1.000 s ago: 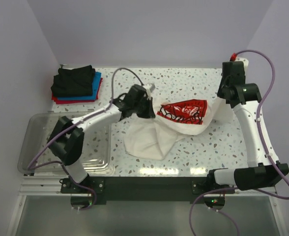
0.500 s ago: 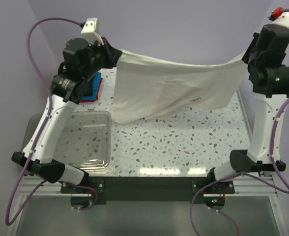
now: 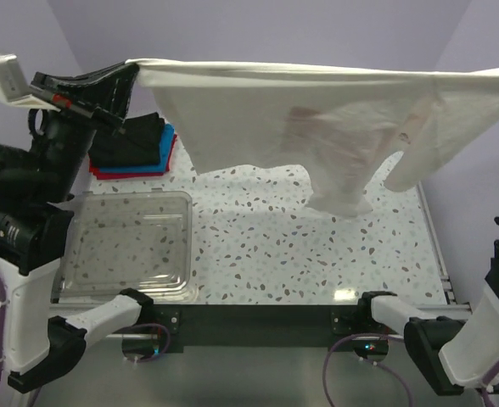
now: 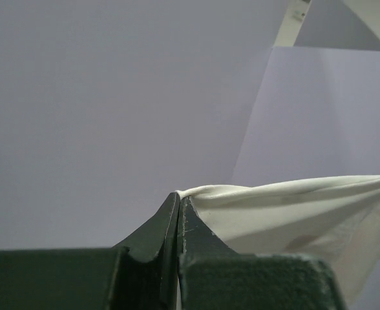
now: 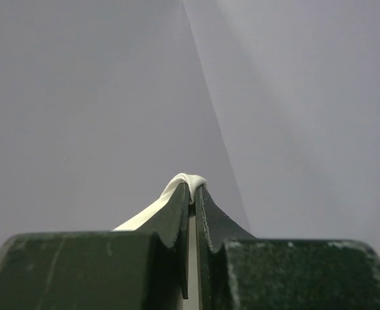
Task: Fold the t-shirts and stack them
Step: Flatten the tshirt out
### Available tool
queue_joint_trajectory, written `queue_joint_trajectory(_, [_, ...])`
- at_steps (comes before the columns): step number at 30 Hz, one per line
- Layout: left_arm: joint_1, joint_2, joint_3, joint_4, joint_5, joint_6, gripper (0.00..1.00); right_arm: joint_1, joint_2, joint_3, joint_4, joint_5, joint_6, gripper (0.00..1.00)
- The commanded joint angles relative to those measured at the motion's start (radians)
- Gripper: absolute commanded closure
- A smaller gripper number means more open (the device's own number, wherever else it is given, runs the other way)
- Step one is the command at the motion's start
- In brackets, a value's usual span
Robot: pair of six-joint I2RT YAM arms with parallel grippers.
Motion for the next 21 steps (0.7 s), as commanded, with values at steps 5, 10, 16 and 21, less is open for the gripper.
queue_joint_trajectory(5, [0.013,0.021,0.014,0.106,0.027,-0.029,1.00,-0.007,-0.009,0.018,0.228,0.073,-0.090,1.00])
queue_joint_trajectory(10, [0.013,0.178,0.031,-0.012,0.020,-0.031,1.00,-0.009,0.061,-0.047,0.182,0.037,-0.078,1.00])
queue_joint_trajectory(16, [0.013,0.369,0.025,-0.056,-0.022,0.020,1.00,-0.009,0.186,-0.181,0.144,0.007,-0.028,1.00])
queue_joint_trajectory(21, [0.018,0.515,0.137,-0.069,-0.023,0.048,1.00,-0.009,0.347,-0.135,0.127,-0.016,0.015,1.00])
